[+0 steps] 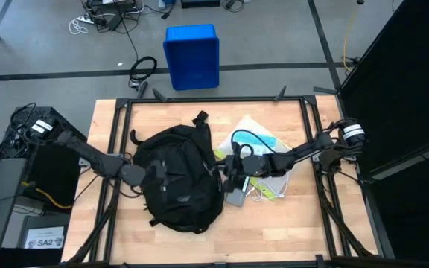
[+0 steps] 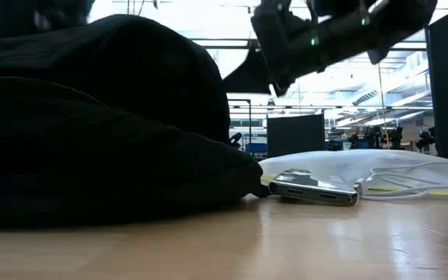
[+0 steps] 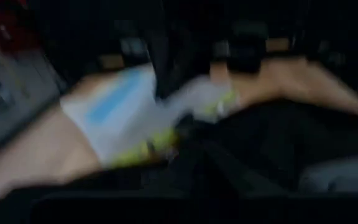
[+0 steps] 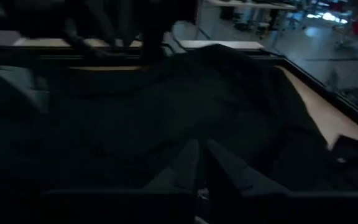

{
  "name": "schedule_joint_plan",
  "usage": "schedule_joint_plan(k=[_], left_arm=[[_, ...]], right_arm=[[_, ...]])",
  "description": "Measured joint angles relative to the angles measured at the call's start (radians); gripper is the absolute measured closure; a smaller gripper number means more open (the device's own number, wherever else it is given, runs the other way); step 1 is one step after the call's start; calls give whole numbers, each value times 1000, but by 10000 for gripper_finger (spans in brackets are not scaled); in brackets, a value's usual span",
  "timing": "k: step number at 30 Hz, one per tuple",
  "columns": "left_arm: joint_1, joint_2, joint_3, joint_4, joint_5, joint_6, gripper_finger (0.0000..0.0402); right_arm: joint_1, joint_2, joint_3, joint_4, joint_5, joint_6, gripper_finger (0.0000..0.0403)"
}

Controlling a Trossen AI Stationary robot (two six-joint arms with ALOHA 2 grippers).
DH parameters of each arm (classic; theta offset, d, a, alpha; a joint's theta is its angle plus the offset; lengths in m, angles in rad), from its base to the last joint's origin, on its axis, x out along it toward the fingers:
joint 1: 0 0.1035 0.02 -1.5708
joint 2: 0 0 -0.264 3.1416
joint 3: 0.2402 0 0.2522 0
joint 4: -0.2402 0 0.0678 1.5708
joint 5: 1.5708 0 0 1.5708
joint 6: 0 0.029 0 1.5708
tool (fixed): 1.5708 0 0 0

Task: Unpack backpack
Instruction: Adjust the backpack

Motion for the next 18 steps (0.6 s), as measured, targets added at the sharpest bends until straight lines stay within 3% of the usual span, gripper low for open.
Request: schedule_joint_plan(k=[6, 10, 14, 18], left_arm=[[162, 10, 0, -198, 279, -120, 400], [256, 25, 0, -376, 489, -190, 401], [312, 43, 2, -528, 534, -240, 401], [387, 43, 6, -605, 497, -249, 401]], right_arm=[[-72, 0, -5, 12, -122, 33, 399], [-105, 0, -5, 22, -143, 13, 402], [-138, 0, -5, 35, -143, -3, 399], [-161, 0, -5, 28, -143, -4, 395]])
